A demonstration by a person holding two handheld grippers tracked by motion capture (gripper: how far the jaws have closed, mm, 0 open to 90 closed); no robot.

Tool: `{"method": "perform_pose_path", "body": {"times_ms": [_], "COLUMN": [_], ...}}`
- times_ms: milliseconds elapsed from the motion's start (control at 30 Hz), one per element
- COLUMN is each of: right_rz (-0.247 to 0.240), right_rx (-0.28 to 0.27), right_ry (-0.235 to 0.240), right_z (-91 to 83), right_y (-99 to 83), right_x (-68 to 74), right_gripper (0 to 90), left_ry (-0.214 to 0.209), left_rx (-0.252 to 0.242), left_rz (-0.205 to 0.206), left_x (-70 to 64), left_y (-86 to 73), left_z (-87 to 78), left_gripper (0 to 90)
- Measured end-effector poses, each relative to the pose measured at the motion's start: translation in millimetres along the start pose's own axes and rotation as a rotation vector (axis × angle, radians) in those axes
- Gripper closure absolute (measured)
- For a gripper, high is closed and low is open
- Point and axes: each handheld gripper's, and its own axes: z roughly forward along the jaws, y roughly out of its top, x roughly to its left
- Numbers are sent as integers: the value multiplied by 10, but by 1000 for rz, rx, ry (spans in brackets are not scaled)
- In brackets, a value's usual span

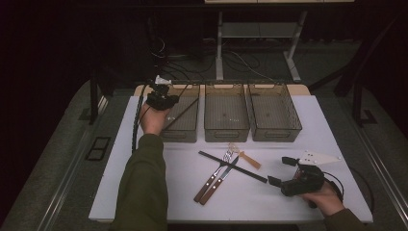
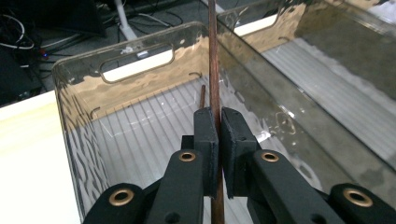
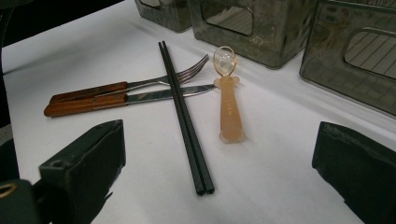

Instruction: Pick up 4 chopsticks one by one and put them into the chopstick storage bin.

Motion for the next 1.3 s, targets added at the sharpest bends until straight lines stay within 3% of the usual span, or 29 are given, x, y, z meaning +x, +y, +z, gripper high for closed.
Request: {"method": "perform_pose_path", "body": {"times_ms": [400, 500, 1100, 1233, 1300], "right_rz": [1, 0, 1, 2, 1], "right_rx": [-1, -1, -1, 0, 0], "right_ry": [-1, 1, -1, -3, -2], "right_z": [-4, -4, -2, -5, -3], "right_y": [2, 1, 2, 3, 3], "right_x": [0, 0, 0, 1, 1], "right_gripper": [29, 28, 28, 28, 28], "left_ry": [26, 38, 21, -1, -42], "left_rx": [100, 107, 49, 48, 45], "left_rz": [-7, -12, 14, 19, 2], "left_x": [4, 6, -16, -30, -34], "left_y": [-147, -145, -82, -71, -69], "left_z": [151, 160, 15, -44, -65], "left_gripper": [840, 741, 495, 440, 405]}}
